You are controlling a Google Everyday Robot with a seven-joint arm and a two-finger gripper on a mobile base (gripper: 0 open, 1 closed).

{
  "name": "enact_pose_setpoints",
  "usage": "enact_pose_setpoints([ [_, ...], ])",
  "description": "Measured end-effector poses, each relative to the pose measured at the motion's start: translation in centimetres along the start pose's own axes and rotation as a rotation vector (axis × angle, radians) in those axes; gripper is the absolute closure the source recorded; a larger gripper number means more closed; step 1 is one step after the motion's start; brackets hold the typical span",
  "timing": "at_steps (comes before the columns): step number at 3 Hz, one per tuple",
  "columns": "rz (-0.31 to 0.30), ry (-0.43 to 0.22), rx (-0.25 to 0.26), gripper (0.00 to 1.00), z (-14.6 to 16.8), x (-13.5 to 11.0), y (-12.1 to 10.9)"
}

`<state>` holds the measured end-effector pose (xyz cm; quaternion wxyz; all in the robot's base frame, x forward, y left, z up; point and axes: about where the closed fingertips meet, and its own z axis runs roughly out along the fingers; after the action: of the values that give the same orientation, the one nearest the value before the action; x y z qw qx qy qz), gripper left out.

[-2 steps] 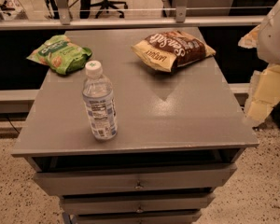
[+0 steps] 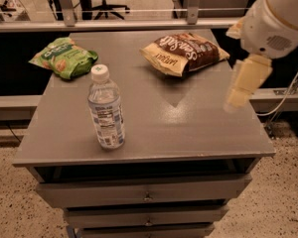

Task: Pick green rice chip bag

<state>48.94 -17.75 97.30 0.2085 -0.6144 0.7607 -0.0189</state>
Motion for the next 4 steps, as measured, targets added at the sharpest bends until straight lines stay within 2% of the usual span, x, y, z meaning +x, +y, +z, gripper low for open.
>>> enact_pose_setpoints([
  [1,-0.032,-0.109,0.031,0.0,3.1,-5.0,-4.0],
  [2,-0.044,-0.242,0.05,0.0,5.9,-12.5,-7.1],
  [3,-0.044,-0.242,0.05,0.0,5.9,-12.5,-7.1],
  [4,-0.033,-0.3,0.048,0.0,7.6,-15.4,-7.9],
])
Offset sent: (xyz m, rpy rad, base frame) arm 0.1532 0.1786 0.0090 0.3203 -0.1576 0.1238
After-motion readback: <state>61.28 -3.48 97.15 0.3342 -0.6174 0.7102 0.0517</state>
